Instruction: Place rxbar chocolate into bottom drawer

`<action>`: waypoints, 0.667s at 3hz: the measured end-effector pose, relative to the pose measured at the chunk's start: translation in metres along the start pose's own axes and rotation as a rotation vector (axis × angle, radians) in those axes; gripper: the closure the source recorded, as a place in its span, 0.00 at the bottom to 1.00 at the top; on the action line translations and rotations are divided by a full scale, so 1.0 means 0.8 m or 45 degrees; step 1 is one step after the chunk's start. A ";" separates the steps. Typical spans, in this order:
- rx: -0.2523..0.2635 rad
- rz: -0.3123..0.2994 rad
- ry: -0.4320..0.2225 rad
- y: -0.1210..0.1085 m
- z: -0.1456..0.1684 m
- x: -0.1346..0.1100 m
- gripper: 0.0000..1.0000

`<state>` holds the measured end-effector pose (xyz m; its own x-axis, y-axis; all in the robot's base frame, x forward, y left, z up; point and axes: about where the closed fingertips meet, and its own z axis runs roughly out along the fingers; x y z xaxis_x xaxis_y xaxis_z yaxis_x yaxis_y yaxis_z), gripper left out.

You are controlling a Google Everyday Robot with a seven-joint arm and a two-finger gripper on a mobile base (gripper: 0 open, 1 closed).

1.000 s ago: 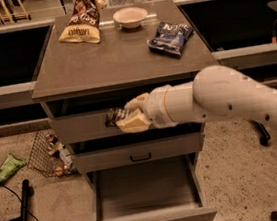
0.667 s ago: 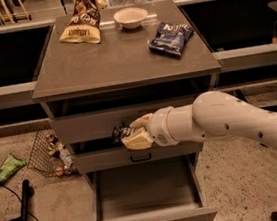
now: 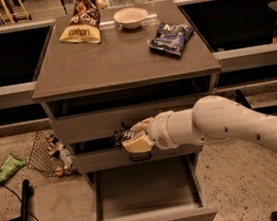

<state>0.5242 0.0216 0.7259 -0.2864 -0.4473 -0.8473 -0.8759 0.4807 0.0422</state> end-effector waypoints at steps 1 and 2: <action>-0.029 0.096 -0.010 0.006 0.026 0.055 1.00; -0.041 0.229 -0.019 0.012 0.056 0.129 1.00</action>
Offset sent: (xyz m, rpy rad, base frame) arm -0.0342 -0.0201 -0.1915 0.1562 0.2435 -0.1407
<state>0.5033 0.0138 0.6154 -0.4336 -0.3451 -0.8324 -0.8233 0.5273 0.2102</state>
